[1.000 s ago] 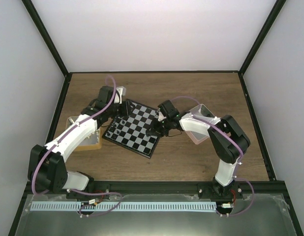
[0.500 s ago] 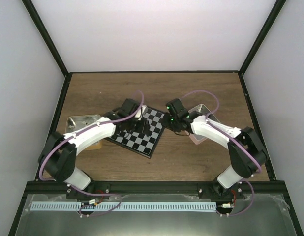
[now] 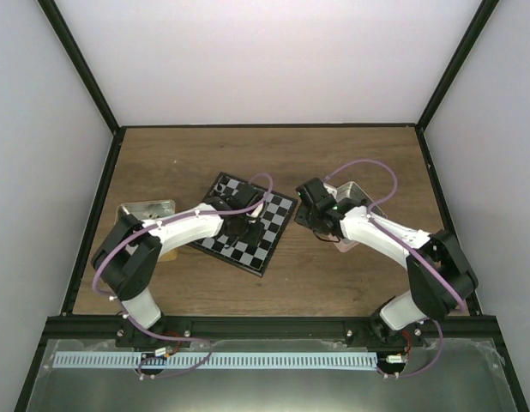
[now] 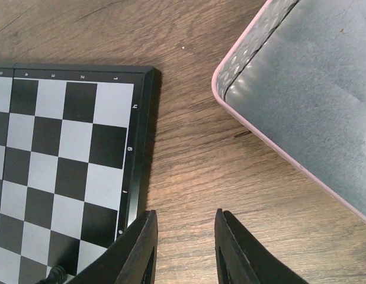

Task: Set up the chess pieces on the board
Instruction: Pick up the chess piece from the chessboard, then place the chess piece on the chessboard, then pick up the chess piece from the storage box.

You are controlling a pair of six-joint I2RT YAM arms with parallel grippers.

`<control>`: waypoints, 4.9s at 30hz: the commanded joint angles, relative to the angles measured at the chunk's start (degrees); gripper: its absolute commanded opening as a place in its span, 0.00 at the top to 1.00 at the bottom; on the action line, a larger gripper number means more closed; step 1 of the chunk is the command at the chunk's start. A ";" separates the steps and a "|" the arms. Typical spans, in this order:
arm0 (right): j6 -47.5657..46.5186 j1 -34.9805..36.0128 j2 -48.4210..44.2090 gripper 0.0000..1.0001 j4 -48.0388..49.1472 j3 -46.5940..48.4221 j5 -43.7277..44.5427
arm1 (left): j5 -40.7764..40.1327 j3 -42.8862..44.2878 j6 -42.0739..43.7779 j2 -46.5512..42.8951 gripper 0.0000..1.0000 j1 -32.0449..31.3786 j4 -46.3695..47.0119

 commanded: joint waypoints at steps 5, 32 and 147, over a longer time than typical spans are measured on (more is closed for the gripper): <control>0.08 -0.39 -1.59 0.72 -0.59 -0.19 3.04 | -2.02 4.54 -0.64 2.82 0.65 -0.23 -0.44; 0.59 -0.39 -3.70 0.73 -1.27 -0.57 4.70 | -6.40 10.20 0.87 5.08 0.94 -0.07 -4.42; -11.68 -29.06 7.27 0.99 8.24 0.41 -6.97 | 0.76 9.04 4.54 -13.56 0.63 20.11 -0.06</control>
